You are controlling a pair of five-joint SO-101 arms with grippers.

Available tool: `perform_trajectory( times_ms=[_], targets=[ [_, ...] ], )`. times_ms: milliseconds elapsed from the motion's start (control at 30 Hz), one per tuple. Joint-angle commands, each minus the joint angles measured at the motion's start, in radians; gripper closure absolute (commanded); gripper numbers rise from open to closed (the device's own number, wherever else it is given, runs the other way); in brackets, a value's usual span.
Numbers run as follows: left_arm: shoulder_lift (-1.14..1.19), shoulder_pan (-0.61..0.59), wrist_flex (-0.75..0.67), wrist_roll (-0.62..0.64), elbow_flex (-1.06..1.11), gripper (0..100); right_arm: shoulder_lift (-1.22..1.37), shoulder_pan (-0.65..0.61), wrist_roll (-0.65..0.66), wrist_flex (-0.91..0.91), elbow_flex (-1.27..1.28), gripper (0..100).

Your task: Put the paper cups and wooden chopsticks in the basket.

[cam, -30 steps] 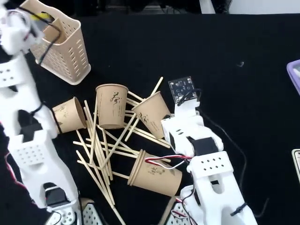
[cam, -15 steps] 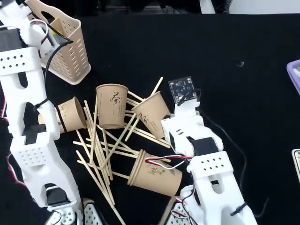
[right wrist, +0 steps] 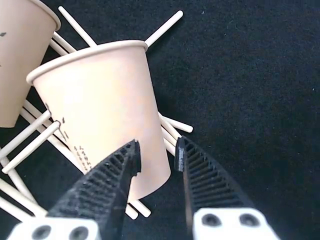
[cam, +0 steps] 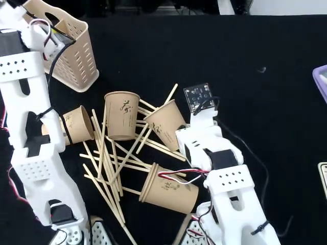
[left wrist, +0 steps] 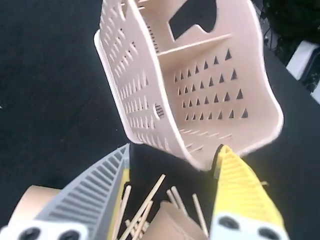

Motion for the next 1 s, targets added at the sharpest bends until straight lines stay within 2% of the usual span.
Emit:
perform_trajectory(
  times_ms=[0, 133, 267, 300, 367, 533, 633, 767, 967],
  targets=[
    [0.034, -0.005, -0.034, 0.025, -0.018, 73, -0.018, -0.011, 0.011, -0.011, 0.007, 87.4],
    [0.052, 0.007, -0.018, 0.021, -0.033, 76, -0.018, -0.012, 0.011, -0.015, 0.008, 87.4],
    [0.055, 0.053, -0.012, -0.069, -0.061, 97, -0.018, -0.012, 0.011, -0.017, 0.008, 87.4],
    [0.06, 0.07, -0.014, -0.114, -0.076, 97, -0.018, -0.012, 0.011, -0.017, 0.008, 87.4],
    [0.06, 0.107, -0.014, -0.207, -0.104, 94, -0.018, -0.012, 0.011, -0.018, 0.008, 87.4],
    [0.06, 0.174, -0.112, -0.494, -0.136, 97, -0.018, -0.011, 0.011, -0.018, 0.01, 87.4],
    [0.06, 0.191, -0.181, -0.608, -0.13, 97, -0.018, -0.011, 0.011, -0.018, 0.01, 87.4],
    [0.086, 0.182, -0.275, -0.643, -0.108, 96, -0.018, -0.009, 0.011, -0.018, 0.01, 87.4],
    [0.118, 0.137, -0.281, -0.634, -0.107, 74, -0.018, -0.009, 0.011, -0.018, 0.012, 87.4]
  ],
)
